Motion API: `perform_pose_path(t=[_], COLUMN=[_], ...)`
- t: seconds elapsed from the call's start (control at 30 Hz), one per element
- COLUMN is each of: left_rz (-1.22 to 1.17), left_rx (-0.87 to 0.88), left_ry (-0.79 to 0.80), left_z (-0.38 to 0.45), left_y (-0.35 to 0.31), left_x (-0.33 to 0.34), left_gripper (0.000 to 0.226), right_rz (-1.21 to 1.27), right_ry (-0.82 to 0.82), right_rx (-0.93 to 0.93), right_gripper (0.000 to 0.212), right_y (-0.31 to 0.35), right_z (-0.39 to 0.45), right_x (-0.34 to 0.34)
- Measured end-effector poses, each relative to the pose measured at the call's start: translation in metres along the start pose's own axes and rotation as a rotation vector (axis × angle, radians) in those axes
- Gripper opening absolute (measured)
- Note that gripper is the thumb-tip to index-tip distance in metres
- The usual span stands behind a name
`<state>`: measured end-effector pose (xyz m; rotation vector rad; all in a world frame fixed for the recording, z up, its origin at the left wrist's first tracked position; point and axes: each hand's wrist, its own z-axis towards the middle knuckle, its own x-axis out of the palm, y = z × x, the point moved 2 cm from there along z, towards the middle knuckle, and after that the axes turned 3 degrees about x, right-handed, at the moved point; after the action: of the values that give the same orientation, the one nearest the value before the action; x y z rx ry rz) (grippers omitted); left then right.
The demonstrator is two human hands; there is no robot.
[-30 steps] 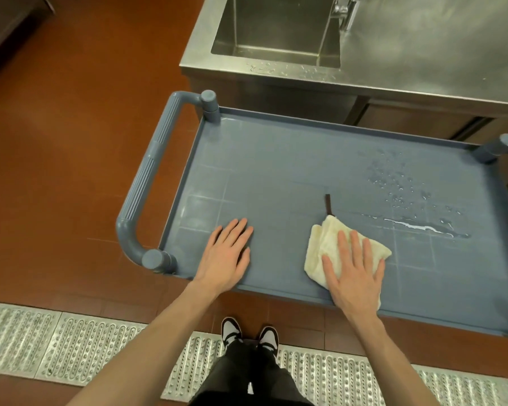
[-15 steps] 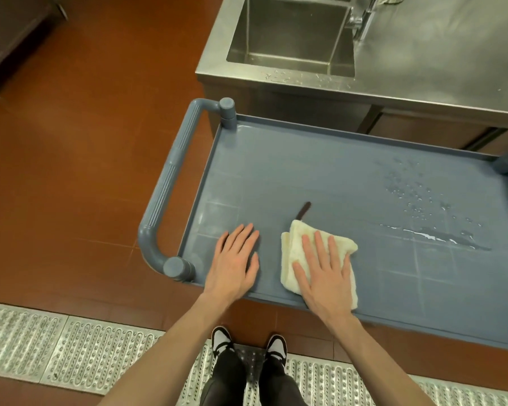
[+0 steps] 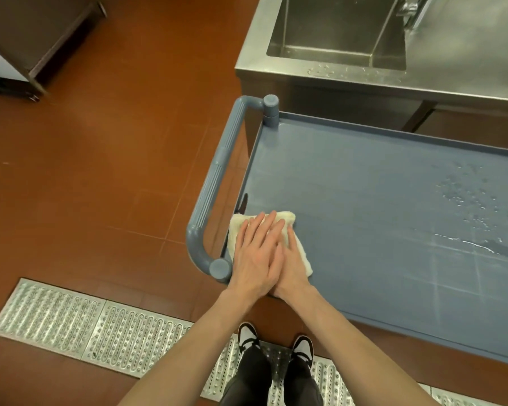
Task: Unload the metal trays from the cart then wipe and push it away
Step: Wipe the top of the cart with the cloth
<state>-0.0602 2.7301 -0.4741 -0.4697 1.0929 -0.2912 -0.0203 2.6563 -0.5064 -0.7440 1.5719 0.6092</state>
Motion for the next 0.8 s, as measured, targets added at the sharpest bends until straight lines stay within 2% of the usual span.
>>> perform_pose_path(t=[0.13, 0.3, 0.47, 0.63, 0.8], left_rz=[0.021, 0.032, 0.065, 0.107, 0.142], left_rx=[0.077, 0.054, 0.026, -0.027, -0.002], left_ry=[0.083, 0.085, 0.073, 0.099, 0.160], left_z=[-0.004, -0.007, -0.007, -0.003, 0.005], left_y=[0.008, 0.011, 0.013, 0.018, 0.023], left_x=[-0.001, 0.003, 0.009, 0.017, 0.029], left_gripper=[0.048, 0.048, 0.047, 0.047, 0.049], right_rz=[0.059, 0.241, 0.235, 0.232, 0.229], right_ry=[-0.025, -0.032, -0.064, -0.133, -0.158], right_rx=[-0.122, -0.083, 0.091, 0.363, 0.627], right_gripper=[0.075, 0.068, 0.065, 0.065, 0.066], right_y=[-0.011, -0.029, -0.057, -0.091, -0.127], right_z=[-0.006, -0.031, -0.062, -0.093, -0.109], right_x=[-0.004, -0.002, 0.015, 0.021, 0.026])
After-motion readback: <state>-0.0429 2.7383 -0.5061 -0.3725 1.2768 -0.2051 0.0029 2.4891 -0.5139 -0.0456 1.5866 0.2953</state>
